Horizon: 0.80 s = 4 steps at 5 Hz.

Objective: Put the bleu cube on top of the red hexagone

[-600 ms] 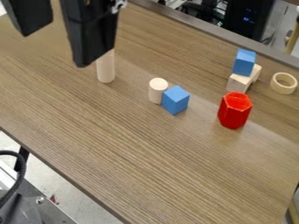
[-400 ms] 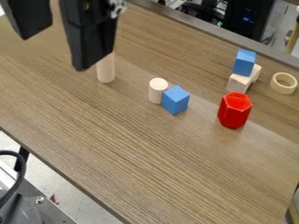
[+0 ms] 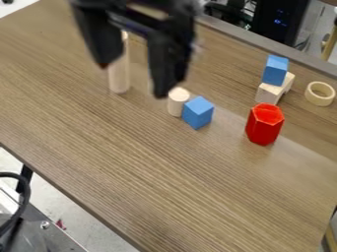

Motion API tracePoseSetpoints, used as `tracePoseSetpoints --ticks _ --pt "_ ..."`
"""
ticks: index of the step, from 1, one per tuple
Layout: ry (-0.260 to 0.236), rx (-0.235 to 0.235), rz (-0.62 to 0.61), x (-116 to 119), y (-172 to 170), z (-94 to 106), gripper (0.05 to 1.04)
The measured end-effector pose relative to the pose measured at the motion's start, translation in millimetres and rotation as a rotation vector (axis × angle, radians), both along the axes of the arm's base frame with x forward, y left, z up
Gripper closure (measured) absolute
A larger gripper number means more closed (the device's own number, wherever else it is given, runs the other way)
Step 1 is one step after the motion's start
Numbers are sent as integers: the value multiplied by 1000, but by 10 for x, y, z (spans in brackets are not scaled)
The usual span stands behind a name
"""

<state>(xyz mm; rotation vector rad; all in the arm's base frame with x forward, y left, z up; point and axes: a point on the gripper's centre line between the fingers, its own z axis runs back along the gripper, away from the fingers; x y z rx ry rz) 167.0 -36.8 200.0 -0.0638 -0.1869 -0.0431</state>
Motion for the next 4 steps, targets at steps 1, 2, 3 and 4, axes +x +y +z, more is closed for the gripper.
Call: tracePoseSetpoints --ticks 1,2,3,4 --pt "-40 -6 -9 190 -46 -197 83" --pt "-57 14 -25 402 -125 -406 83" --pt "-48 90 -68 576 -241 -650 83" --pt "-37 162 -129 727 -321 -857 83"
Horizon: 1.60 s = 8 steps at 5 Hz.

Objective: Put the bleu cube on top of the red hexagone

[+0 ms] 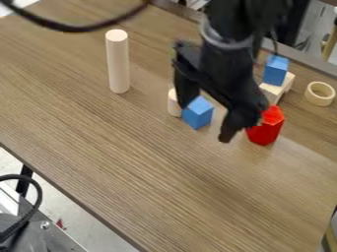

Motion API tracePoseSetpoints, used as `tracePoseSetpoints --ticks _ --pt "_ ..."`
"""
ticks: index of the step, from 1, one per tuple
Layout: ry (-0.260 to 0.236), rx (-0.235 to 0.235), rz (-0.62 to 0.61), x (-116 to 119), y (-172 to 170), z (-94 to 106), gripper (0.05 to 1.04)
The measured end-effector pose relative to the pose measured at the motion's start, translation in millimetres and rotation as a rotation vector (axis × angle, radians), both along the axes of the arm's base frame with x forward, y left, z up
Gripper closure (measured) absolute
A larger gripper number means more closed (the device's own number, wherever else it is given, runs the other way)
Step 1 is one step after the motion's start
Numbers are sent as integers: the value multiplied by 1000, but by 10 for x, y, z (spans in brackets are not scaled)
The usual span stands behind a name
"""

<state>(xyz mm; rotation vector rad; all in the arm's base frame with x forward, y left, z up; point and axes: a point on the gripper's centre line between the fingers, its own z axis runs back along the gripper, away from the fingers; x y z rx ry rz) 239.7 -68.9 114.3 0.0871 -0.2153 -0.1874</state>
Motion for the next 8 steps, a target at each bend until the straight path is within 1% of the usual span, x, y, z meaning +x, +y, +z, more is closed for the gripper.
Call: tracePoseSetpoints --ticks 1,2,3,4,5,6,7,8 --pt "38 52 -69 99 27 -194 83" --pt "34 24 -115 200 223 -250 83" --pt "49 -2 -128 248 343 -333 83" --pt "80 -26 -115 281 468 -458 83" --pt "93 -20 -132 358 506 -520 83" --pt "119 0 -126 361 593 -582 83" --pt "147 4 -123 359 637 -701 83" --pt "156 3 -122 367 640 -760 83"
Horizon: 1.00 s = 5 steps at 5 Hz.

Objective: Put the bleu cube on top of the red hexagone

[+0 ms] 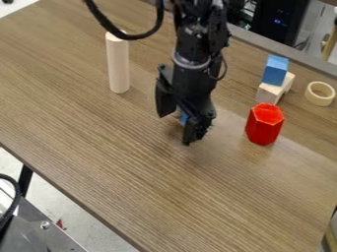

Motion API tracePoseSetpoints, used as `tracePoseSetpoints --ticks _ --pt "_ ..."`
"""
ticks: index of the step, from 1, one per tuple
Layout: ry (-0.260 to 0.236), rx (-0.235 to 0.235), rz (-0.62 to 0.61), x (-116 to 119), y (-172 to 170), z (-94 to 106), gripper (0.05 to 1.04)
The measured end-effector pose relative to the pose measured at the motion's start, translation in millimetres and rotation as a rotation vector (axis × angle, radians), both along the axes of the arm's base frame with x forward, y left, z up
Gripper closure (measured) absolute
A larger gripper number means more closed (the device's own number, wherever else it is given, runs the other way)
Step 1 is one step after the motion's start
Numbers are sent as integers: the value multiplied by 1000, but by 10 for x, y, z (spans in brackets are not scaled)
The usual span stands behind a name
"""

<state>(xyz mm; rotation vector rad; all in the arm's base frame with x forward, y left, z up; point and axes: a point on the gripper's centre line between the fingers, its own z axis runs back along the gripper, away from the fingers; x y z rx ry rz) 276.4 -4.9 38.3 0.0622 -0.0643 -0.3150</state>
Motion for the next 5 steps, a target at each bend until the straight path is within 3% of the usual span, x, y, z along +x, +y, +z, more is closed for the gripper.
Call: tracePoseSetpoints --ticks 5 --pt "4 -7 24 378 70 -165 83"
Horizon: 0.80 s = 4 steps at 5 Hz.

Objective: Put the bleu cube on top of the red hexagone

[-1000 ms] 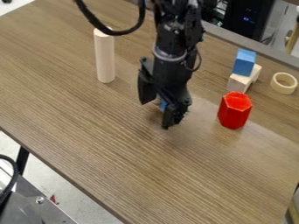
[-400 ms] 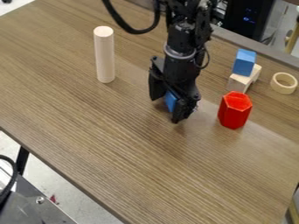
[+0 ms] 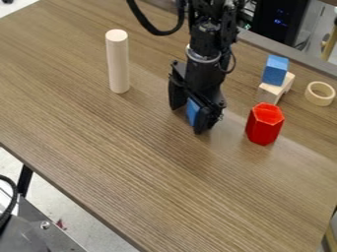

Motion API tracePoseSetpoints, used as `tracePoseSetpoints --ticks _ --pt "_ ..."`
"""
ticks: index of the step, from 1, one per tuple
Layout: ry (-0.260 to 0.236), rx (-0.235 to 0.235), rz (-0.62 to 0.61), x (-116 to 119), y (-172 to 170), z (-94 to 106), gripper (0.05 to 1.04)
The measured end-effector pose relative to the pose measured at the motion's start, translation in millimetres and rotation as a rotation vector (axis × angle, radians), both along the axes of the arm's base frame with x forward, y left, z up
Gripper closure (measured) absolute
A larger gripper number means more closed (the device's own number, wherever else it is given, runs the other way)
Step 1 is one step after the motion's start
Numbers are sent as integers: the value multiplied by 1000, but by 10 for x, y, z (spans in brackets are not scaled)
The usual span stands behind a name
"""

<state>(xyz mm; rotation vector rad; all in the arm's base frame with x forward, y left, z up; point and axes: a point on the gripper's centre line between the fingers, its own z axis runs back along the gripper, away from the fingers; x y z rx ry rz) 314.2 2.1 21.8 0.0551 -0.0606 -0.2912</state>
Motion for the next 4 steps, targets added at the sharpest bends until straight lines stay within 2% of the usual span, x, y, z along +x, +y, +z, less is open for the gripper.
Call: tracePoseSetpoints --ticks 1,2,3,4 --pt "-1 0 7 47 42 -5 107" --pt "0 -2 25 46 89 -7 382" --pt "0 -9 42 47 113 -5 503" --pt "-3 -36 56 33 75 62 503"
